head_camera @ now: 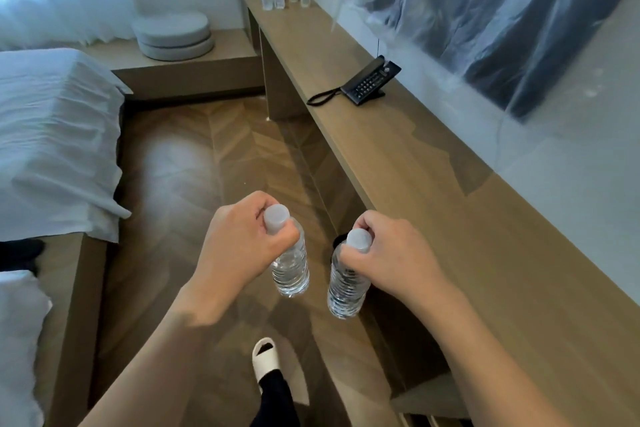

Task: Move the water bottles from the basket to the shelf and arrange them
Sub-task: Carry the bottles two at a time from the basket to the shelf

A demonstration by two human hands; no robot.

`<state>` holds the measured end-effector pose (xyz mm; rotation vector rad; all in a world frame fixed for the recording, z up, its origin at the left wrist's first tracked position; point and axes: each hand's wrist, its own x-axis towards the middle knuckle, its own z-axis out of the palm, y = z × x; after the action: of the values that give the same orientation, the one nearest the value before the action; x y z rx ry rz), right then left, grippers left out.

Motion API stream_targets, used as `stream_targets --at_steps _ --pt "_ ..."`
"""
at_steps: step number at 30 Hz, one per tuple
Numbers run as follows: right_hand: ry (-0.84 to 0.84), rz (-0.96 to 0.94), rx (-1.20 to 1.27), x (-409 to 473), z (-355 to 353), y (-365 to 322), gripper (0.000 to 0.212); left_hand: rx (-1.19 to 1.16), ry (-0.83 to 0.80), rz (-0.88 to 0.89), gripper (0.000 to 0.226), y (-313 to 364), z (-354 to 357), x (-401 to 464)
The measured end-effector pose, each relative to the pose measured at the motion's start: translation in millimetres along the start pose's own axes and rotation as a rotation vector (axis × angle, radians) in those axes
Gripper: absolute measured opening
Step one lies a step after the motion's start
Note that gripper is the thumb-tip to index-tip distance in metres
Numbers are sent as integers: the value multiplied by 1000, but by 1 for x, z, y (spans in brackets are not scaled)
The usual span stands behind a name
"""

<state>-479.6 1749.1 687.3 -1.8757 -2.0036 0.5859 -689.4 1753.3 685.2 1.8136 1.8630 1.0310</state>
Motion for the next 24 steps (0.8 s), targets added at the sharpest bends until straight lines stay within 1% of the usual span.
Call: stream_targets --at_steps 5,7,10,14,20,24 --pt "-13 19 -3 98 21 -50 23 -77 -52 -50 16 -50 -20 99" --pt "-1 11 10 135 28 -69 23 -93 -37 -9 17 -68 -30 134" --pt "-8 -8 32 185 37 -97 24 -67 27 33 18 -93 -46 181" --pt "-24 -29 39 256 54 -128 26 1 56 -91 17 -130 -58 242" --pt "-90 -90 20 366 91 -163 26 43 89 -135 15 -190 -66 334" --pt "-89 -131 30 453 113 -185 25 57 118 -145 14 -226 -67 414"
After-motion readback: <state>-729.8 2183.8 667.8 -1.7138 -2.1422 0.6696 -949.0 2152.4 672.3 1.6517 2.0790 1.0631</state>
